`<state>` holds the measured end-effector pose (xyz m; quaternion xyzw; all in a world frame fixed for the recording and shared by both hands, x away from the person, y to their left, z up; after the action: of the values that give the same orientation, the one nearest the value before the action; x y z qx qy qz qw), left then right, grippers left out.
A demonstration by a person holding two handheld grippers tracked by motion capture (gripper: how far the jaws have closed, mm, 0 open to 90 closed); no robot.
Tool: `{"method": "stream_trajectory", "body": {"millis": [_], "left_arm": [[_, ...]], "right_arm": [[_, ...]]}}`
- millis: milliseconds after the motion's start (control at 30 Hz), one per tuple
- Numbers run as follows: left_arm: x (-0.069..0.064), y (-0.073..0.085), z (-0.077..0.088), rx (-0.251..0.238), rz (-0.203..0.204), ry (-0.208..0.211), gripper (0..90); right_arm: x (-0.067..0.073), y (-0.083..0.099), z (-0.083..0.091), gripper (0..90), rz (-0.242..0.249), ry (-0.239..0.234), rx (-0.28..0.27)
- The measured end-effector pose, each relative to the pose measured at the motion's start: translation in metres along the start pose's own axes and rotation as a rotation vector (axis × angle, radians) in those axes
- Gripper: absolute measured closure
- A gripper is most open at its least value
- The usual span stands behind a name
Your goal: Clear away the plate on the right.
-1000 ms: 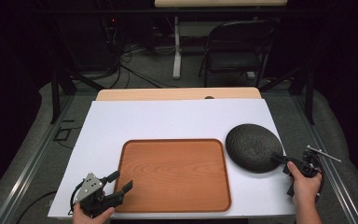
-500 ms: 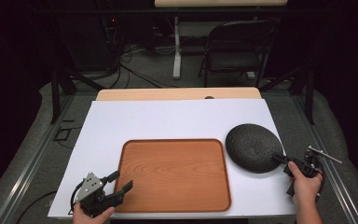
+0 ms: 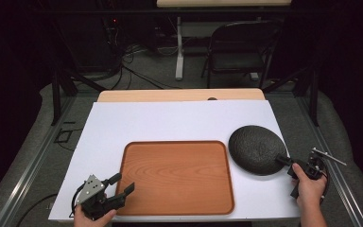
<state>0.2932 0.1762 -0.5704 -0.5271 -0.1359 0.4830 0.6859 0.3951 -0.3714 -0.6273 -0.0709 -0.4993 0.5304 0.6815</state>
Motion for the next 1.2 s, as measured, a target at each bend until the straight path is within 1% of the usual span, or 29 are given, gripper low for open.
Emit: {"method": "stream_trajectory", "body": {"millis": [167, 367, 533, 700, 867, 1067, 1200], "left_arm": [[0.0001, 0.0000, 0.0000, 0.000, 0.000, 0.000, 35.8], [0.0003, 0.0000, -0.0002, 0.000, 0.000, 0.000, 35.8], [0.0005, 0.0001, -0.0002, 0.002, 0.000, -0.001, 35.8], [0.0011, 0.0003, -0.0001, 0.005, 0.003, -0.002, 35.8], [0.0011, 0.0003, 0.0000, 0.005, 0.003, -0.002, 35.8], [0.0012, 0.0002, 0.0001, 0.005, 0.002, -0.002, 35.8], [0.0012, 0.0002, 0.0001, 0.004, 0.003, -0.002, 35.8]], "right_arm": [[0.0001, -0.0002, -0.0005, 65.2, -0.012, -0.009, -0.004], [-0.0001, -0.0004, -0.0008, 65.7, -0.013, -0.011, -0.002], [0.0007, -0.0012, -0.0010, 65.3, -0.027, -0.021, -0.010], [0.0014, -0.0018, -0.0003, 66.9, -0.035, -0.023, -0.009], [0.0023, -0.0031, 0.0005, 69.7, -0.028, -0.014, -0.014], [0.0062, -0.0057, 0.0026, 73.1, -0.017, -0.016, -0.021], [0.0092, -0.0071, 0.0049, 75.1, -0.014, -0.016, -0.015]]}}
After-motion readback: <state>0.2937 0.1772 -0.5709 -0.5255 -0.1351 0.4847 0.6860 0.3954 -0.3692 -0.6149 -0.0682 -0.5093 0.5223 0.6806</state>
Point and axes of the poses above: each handheld gripper's, and its own axes: z roughly backward along the jaws, y roughly out of its underside, x roughly to its left, the point moved 10 cm from there along -z, roughly forward along the jaws, and after that the axes turned 12 degrees about z, right-handed, at the moved point
